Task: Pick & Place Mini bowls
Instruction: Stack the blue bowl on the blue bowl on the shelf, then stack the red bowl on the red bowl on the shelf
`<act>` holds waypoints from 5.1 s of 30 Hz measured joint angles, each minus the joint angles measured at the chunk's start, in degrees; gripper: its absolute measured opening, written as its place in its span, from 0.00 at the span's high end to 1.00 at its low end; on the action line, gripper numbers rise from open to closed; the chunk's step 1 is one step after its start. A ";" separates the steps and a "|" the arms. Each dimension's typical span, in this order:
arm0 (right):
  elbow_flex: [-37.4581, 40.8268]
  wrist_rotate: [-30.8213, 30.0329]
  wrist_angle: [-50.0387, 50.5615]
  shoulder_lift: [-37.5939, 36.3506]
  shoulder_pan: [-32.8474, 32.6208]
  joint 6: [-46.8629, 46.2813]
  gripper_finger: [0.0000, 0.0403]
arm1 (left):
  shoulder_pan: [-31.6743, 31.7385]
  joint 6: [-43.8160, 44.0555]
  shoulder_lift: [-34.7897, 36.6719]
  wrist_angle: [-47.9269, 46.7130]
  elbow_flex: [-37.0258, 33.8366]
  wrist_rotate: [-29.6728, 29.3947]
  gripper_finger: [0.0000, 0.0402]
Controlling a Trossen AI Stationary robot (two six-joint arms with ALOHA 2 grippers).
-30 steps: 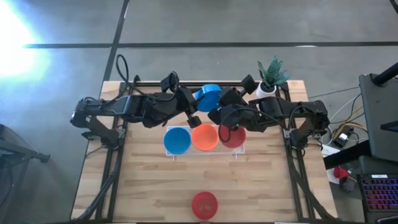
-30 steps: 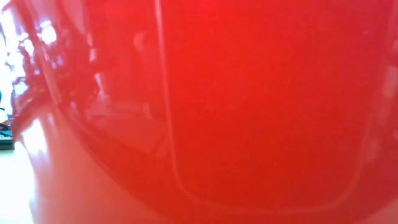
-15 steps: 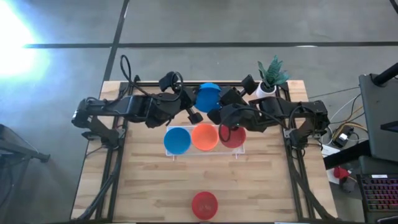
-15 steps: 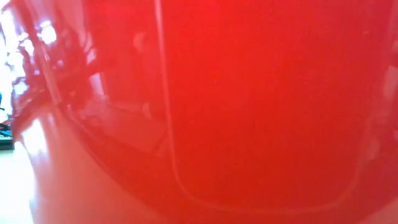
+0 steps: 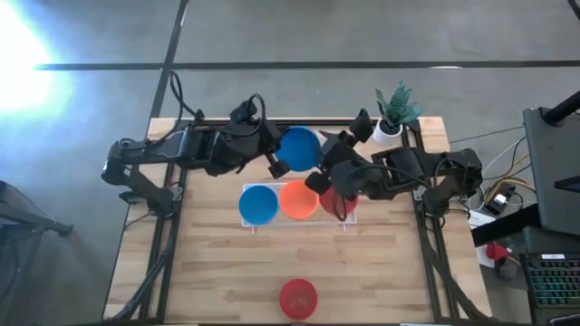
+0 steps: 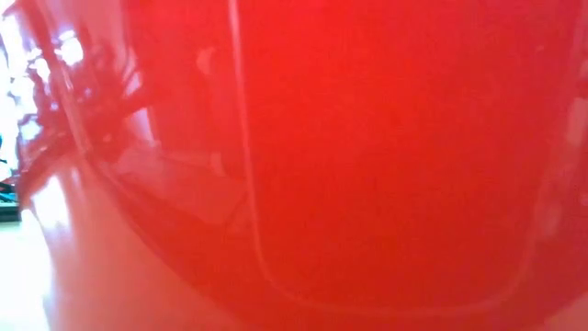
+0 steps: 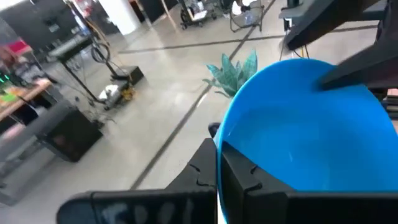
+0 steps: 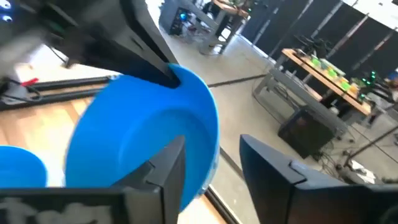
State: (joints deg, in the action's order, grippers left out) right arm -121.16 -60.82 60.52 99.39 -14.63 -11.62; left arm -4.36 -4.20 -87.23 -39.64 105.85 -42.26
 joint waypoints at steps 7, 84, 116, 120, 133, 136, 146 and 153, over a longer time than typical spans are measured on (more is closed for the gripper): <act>-2.76 1.21 0.27 -0.39 -2.94 -0.19 0.55 | 3.73 4.82 1.94 -9.42 0.01 6.44 1.00; -4.88 46.89 13.72 -7.22 -4.49 -3.32 0.55 | 3.11 13.48 3.82 -31.05 1.28 37.28 0.83; -4.27 65.16 17.43 24.06 -15.79 -25.78 0.68 | -20.22 9.04 10.68 -33.02 8.27 26.86 1.00; -4.27 64.42 12.60 27.42 -15.77 -26.69 0.68 | -20.97 9.13 10.77 -33.20 8.27 26.86 1.00; -4.27 58.87 7.97 33.93 -15.74 -30.23 0.69 | -21.09 8.91 10.77 -33.96 8.27 26.88 1.00; -4.27 58.75 8.18 34.84 -15.74 -30.15 0.70 | -21.09 8.87 10.77 -34.81 8.27 26.88 1.00; -3.40 57.71 8.04 36.72 -15.31 -30.01 0.70 | -21.09 8.89 10.72 -34.88 8.27 26.91 1.00; -0.84 57.74 5.99 36.74 -14.42 -29.99 0.69 | -21.09 8.89 10.72 -34.92 8.25 26.91 1.00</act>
State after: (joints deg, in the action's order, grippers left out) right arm -122.00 -3.09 66.50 136.14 -29.04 -41.60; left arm -25.45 4.69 -76.51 -74.56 114.11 -15.35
